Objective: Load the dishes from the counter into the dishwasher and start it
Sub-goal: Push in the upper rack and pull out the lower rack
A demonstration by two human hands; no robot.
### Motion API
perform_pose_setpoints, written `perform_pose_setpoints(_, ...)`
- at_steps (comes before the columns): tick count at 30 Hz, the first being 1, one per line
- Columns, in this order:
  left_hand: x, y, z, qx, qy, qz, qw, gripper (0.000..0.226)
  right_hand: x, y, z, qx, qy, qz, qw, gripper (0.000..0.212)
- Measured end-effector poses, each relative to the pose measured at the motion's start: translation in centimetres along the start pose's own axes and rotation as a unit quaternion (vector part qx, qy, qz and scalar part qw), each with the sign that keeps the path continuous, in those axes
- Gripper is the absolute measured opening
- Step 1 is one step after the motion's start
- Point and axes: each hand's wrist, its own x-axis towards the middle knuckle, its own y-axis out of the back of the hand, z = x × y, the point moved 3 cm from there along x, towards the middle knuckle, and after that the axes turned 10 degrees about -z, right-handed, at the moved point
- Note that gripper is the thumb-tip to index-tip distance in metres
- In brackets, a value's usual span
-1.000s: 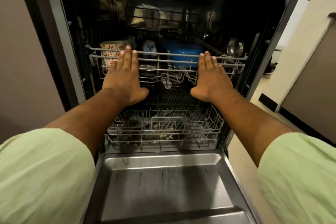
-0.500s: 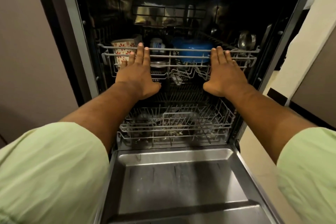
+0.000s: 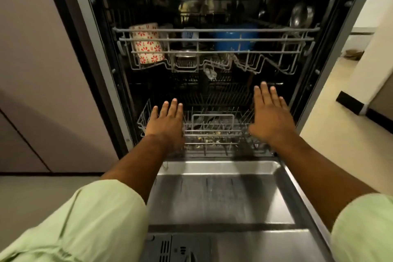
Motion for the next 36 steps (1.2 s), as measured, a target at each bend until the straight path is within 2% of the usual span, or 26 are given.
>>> perform_pose_setpoints(5,0.5,-3.7,0.1,0.013,0.013,-0.069,0.997,0.089,-0.1,-6.7,1.5,0.002,0.004,-0.104,0.995,0.091)
perform_pose_setpoints(9,1.3,-5.5,0.9,0.013,0.007,-0.101,0.995,0.083,0.3,-9.1,1.0,0.011,0.021,-0.149,0.989,0.094)
perform_pose_setpoints(23,3.3,-6.8,2.6,-0.017,0.023,-0.075,0.997,0.091,1.5,-10.4,-0.2,0.053,0.030,-0.145,0.988,0.094)
perform_pose_setpoints(32,1.2,-6.1,2.3,-0.021,0.004,-0.062,0.998,0.082,-1.0,-8.6,-0.7,0.044,0.015,-0.126,0.991,0.069)
perform_pose_setpoints(36,-0.3,-6.3,2.5,-0.024,0.002,-0.053,0.998,0.067,-2.2,-8.3,-1.2,0.024,-0.003,-0.118,0.993,0.056)
